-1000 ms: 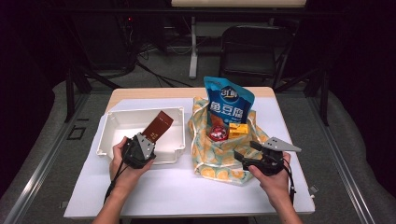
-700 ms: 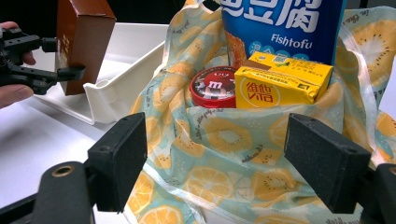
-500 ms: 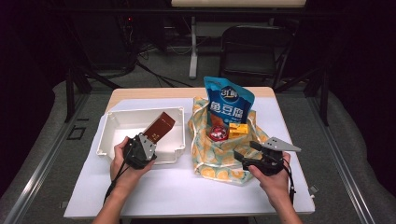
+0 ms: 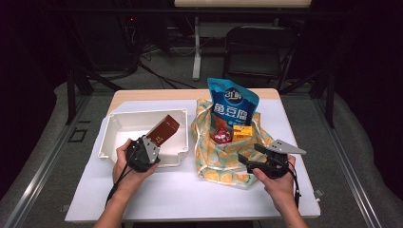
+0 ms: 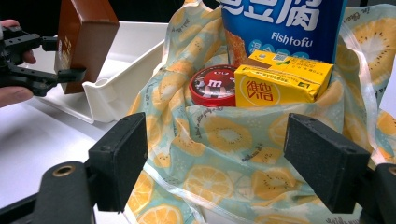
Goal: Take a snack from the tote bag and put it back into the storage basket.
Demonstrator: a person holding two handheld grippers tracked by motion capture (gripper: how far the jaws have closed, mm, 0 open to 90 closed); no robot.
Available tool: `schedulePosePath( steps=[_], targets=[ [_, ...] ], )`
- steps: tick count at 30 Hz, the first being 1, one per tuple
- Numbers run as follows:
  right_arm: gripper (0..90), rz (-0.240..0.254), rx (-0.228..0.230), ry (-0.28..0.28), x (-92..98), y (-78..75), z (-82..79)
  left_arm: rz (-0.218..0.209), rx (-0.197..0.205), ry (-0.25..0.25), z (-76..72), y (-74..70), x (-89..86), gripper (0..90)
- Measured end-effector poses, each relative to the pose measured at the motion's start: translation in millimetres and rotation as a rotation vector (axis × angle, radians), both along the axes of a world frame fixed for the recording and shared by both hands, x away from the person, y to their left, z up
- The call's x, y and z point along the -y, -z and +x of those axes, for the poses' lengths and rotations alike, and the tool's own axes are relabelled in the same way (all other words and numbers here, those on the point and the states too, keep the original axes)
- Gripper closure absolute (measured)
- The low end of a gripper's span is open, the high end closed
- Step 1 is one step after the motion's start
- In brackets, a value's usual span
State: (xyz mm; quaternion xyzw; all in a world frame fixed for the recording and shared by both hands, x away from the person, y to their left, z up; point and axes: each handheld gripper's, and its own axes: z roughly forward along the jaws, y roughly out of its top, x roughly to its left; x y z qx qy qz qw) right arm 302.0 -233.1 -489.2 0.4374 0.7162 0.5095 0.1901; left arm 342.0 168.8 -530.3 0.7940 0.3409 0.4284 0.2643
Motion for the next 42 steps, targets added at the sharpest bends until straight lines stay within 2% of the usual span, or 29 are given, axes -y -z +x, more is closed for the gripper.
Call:
schedulePosePath(
  steps=[1, 3, 4, 6, 8, 10, 12, 13, 16, 17, 19, 20, 21, 22, 23, 25, 27, 31, 37, 42],
  targets=[
    [21.1, 0.004, 0.001, 0.003, -0.2, 0.3, 0.0, -0.022, -0.003, 0.013, 0.0, 0.4, -0.6, 28.6],
    [21.2, 0.001, 0.002, 0.007, 0.0, 0.4, -0.1, -0.043, -0.039, 0.036, -0.2, 0.5, -1.2, 10.5],
    [21.2, 0.001, 0.002, 0.008, 0.5, 0.5, -0.1, -0.061, -0.046, 0.045, -1.6, -0.2, -2.3, 7.8],
    [21.1, 0.0, 0.0, 0.008, 1.4, 0.8, 0.3, -0.12, -0.07, 0.077, -3.5, -4.3, -8.4, 5.5],
    [21.1, 0.002, -0.001, 0.012, 1.9, 1.2, 0.4, -0.197, -0.057, 0.078, -6.4, -9.0, -16.4, 5.4],
    [21.1, 0.0, -0.002, 0.012, 2.1, 1.2, 0.3, -0.273, -0.062, 0.102, -9.3, -14.2, -24.9, 7.1],
    [21.1, 0.0, -0.001, 0.011, 1.9, 1.3, 0.3, -0.321, -0.07, 0.128, -12.4, -17.5, -30.3, 8.3],
    [21.1, 0.004, -0.001, 0.01, 1.5, 1.5, 0.5, -0.332, -0.066, 0.14, -14.5, -18.5, -32.3, 9.9],
    [21.1, -0.002, -0.002, 0.008, 1.3, 1.6, 0.8, -0.396, -0.064, 0.171, -19.9, -19.6, -38.8, 21.1],
    [21.1, 0.001, -0.001, 0.008, 0.8, 1.7, 0.8, -0.418, -0.056, 0.172, -21.0, -19.7, -40.5, 31.5],
    [21.1, 0.0, -0.002, 0.008, 0.2, 1.4, 0.5, -0.476, -0.073, 0.137, -19.9, -19.7, -44.4, 55.1],
    [21.1, 0.0, 0.0, 0.009, -0.2, 1.3, 0.4, -0.52, -0.093, 0.13, -19.2, -19.1, -47.3, 68.1],
    [21.1, -0.002, 0.0, 0.011, -0.2, 1.1, 0.1, -0.575, -0.119, 0.142, -19.6, -17.9, -50.2, 77.0],
    [21.2, -0.002, 0.0, 0.011, -0.2, 1.2, 0.0, -0.609, -0.138, 0.147, -20.1, -15.5, -51.6, 85.4],
    [21.2, -0.002, 0.0, 0.011, -0.1, 1.3, 0.0, -0.622, -0.163, 0.141, -21.0, -12.7, -51.2, 90.0],
    [21.2, -0.006, -0.003, 0.01, 0.9, 1.4, 0.1, -0.616, -0.213, 0.14, -23.0, -5.7, -47.9, 90.0],
    [21.2, -0.001, -0.003, 0.012, 1.1, 1.9, 0.4, -0.603, -0.253, 0.115, -24.1, 1.9, -43.6, 90.0],
    [21.2, -0.006, -0.003, 0.008, 0.6, 1.8, 0.6, -0.579, -0.3, 0.057, -17.7, 12.3, -36.6, 90.0],
    [21.4, 0.0, -0.001, 0.011, 1.0, 1.6, 0.3, -0.561, -0.285, 0.014, -5.1, 9.0, -36.6, 90.0],
    [21.4, -0.001, -0.002, 0.014, 3.3, 1.7, 0.5, -0.58, -0.273, -0.023, 4.5, 5.4, -42.3, 90.0]
  ],
)
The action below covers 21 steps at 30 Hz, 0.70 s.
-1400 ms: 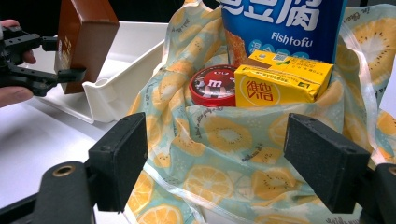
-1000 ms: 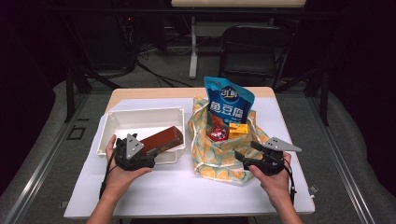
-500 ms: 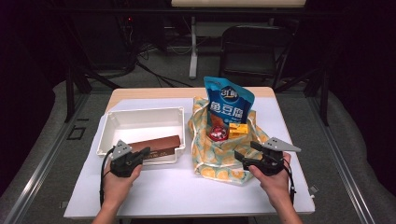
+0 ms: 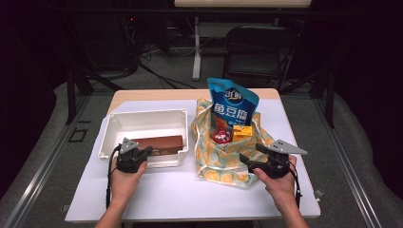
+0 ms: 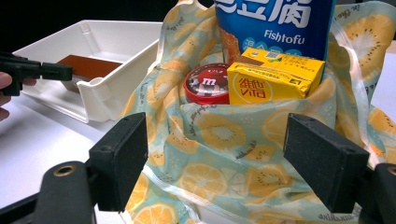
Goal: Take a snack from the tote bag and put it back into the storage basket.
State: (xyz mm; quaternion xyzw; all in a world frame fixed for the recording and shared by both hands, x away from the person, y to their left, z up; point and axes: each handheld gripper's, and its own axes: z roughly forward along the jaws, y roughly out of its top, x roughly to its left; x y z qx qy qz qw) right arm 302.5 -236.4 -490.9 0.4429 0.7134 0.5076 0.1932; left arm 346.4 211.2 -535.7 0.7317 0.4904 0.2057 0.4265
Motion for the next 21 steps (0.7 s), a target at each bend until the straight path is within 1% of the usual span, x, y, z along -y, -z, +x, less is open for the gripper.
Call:
schedulePosePath(
  steps=[2, 3, 4, 5, 6, 8, 10, 11, 14, 15, 16, 17, 18, 19, 21],
  targets=[
    [21.4, 0.002, 0.0, 0.001, 0.1, 0.7, 0.7, 0.004, 0.006, -0.011, 4.5, -1.4, -0.7, 90.0],
    [21.5, 0.004, 0.0, 0.0, -0.3, 1.0, 1.0, -0.003, 0.006, -0.019, 6.5, -1.7, -1.1, 90.0],
    [21.4, 0.002, -0.001, 0.0, -0.6, 1.0, 1.0, -0.01, 0.0, -0.025, 8.7, -1.8, -1.3, 90.0],
    [21.4, -0.005, -0.003, -0.002, -0.4, 0.7, 0.9, -0.008, -0.005, -0.025, 10.6, -1.7, -1.0, 90.0],
    [21.5, -0.002, -0.002, -0.002, -0.8, 0.9, 0.9, -0.007, -0.007, -0.026, 12.1, -1.6, 0.2, 90.0],
    [21.5, -0.005, -0.003, 0.0, -0.4, 0.8, 1.0, -0.017, -0.012, -0.02, 13.4, -1.2, 3.6, 90.0],
    [21.5, 0.007, -0.001, -0.001, -0.2, 1.4, 1.5, -0.016, -0.011, -0.005, 13.7, -0.5, 9.9, 90.0],
    [21.5, 0.003, -0.002, 0.0, 0.3, 1.5, 1.6, -0.011, -0.009, 0.004, 13.9, -0.2, 13.4, 90.0],
    [21.5, 0.001, -0.002, 0.002, 0.6, 1.5, 1.6, -0.016, -0.017, 0.014, 16.4, 0.6, 23.5, 90.0],
    [21.5, 0.003, -0.001, 0.001, 0.4, 1.4, 1.6, -0.013, -0.016, 0.011, 18.1, 0.5, 25.9, 90.0],
    [21.5, 0.007, -0.001, 0.0, 0.2, 1.3, 1.5, -0.016, -0.018, 0.003, 19.8, 0.2, 27.8, 90.0],
    [21.5, 0.0, -0.002, 0.001, 0.7, 1.0, 1.3, -0.027, -0.021, -0.006, 21.8, -0.1, 28.6, 90.0],
    [21.5, 0.001, -0.002, 0.002, 0.8, 0.8, 1.1, -0.026, -0.024, -0.014, 24.5, -0.8, 29.2, 90.0],
    [21.5, 0.004, 0.0, 0.002, 1.1, 0.9, 1.1, -0.02, -0.025, -0.02, 26.1, -1.5, 28.7, 90.0],
    [21.6, 0.001, -0.002, 0.003, 2.3, 0.8, 1.0, -0.025, -0.031, -0.043, 31.8, -2.9, 26.1, 90.0]
  ],
)
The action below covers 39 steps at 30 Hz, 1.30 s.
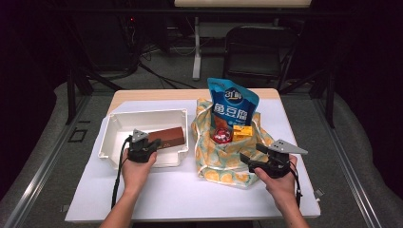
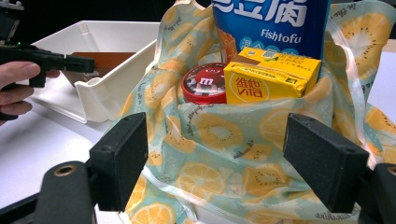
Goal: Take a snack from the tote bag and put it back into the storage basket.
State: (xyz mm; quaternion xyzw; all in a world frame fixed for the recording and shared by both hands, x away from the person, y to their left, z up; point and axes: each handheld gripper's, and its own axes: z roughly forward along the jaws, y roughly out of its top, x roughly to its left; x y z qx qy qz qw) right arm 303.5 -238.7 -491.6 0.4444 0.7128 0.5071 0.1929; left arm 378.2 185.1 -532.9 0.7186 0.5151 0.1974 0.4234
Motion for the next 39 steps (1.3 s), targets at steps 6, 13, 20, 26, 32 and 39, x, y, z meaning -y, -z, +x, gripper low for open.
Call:
schedulePosePath(
  steps=[6, 13, 20, 26, 32, 39],
  targets=[
    [21.7, 0.005, -0.002, 0.004, 1.2, 0.9, 0.7, -0.015, -0.032, -0.074, 13.8, 0.3, -12.9, 90.0],
    [21.7, -0.001, -0.01, 0.003, 1.5, 2.0, 1.7, -0.001, -0.054, -0.124, 24.4, 0.5, -22.8, 90.0],
    [21.8, 0.001, -0.012, 0.005, 1.3, 2.8, 1.9, 0.015, -0.059, -0.137, 37.5, 0.2, -21.1, 90.0],
    [21.9, 0.002, -0.01, 0.008, 2.4, 3.0, 1.7, -0.002, -0.076, -0.113, 44.1, 1.2, -14.4, 90.0],
    [21.9, 0.001, -0.012, 0.005, 2.1, 3.7, 2.4, -0.004, -0.079, -0.07, 47.3, 3.1, 5.5, 90.0],
    [21.9, 0.007, -0.011, 0.012, 3.9, 3.4, 2.1, -0.012, -0.078, -0.085, 53.6, 3.7, 10.8, 90.0]
  ],
)
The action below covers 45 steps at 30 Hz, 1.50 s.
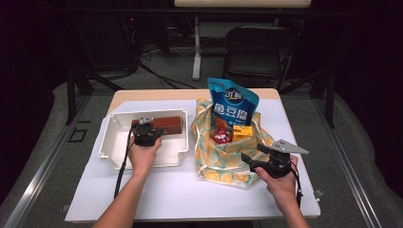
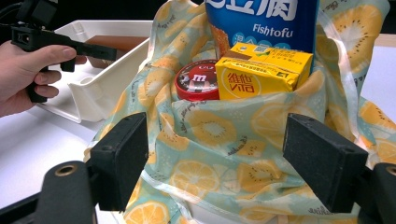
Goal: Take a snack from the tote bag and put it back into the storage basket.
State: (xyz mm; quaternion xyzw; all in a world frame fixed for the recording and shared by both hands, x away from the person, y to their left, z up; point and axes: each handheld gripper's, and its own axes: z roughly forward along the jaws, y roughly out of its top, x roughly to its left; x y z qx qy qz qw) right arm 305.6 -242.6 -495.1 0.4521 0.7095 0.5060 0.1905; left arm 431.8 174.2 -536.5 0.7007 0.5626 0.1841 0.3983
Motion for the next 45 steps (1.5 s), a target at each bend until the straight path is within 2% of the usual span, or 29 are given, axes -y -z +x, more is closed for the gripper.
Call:
schedulePosePath(
  steps=[3, 9, 13, 18, 20, 22, 26, 31, 34, 37, 40, 45],
  targets=[
    [21.9, 0.002, 0.002, 0.001, 1.0, -0.1, -0.1, -0.001, -0.003, -0.015, 1.0, 1.4, -2.0, 90.0],
    [22.0, -0.003, 0.005, 0.005, 0.6, -0.4, -0.1, 0.0, 0.001, -0.011, 0.4, 0.1, -4.2, 90.0],
    [22.5, -0.005, 0.008, 0.01, -0.4, -0.9, -0.2, -0.027, 0.017, -0.002, -3.3, -3.3, -7.8, 89.2],
    [25.0, -0.003, 0.024, 0.035, 0.8, -3.5, 1.4, -0.084, 0.075, 0.004, -20.4, -11.5, -17.6, 73.7],
    [26.1, -0.007, 0.03, 0.036, 1.5, -6.1, 2.9, -0.098, 0.09, 0.007, -27.1, -13.6, -21.9, 63.0],
    [26.9, -0.01, 0.038, 0.04, 1.6, -8.4, 4.6, -0.129, 0.103, 0.015, -34.9, -15.8, -27.1, 54.9],
    [29.1, -0.003, 0.056, 0.055, 1.0, -14.0, 8.1, -0.153, 0.117, 0.073, -50.9, -21.0, -32.8, 37.7],
    [32.2, -0.012, 0.072, 0.081, 1.6, -19.7, 13.4, -0.132, 0.172, 0.138, -72.3, -25.2, -35.2, 27.4],
    [32.9, -0.016, 0.08, 0.099, 2.4, -21.9, 18.2, -0.133, 0.185, 0.159, -79.8, -27.8, -37.1, 22.9],
    [34.4, -0.016, 0.084, 0.118, 3.0, -22.6, 24.2, -0.143, 0.199, 0.166, -86.5, -29.4, -38.5, 20.0],
    [36.2, -0.025, 0.081, 0.126, 2.7, -21.6, 30.3, -0.126, 0.222, 0.168, -92.7, -29.6, -39.7, 19.6],
    [36.3, -0.036, 0.063, 0.124, -1.0, -22.4, 41.5, -0.125, 0.212, 0.153, -95.5, -27.5, -42.3, 15.9]
  ],
)
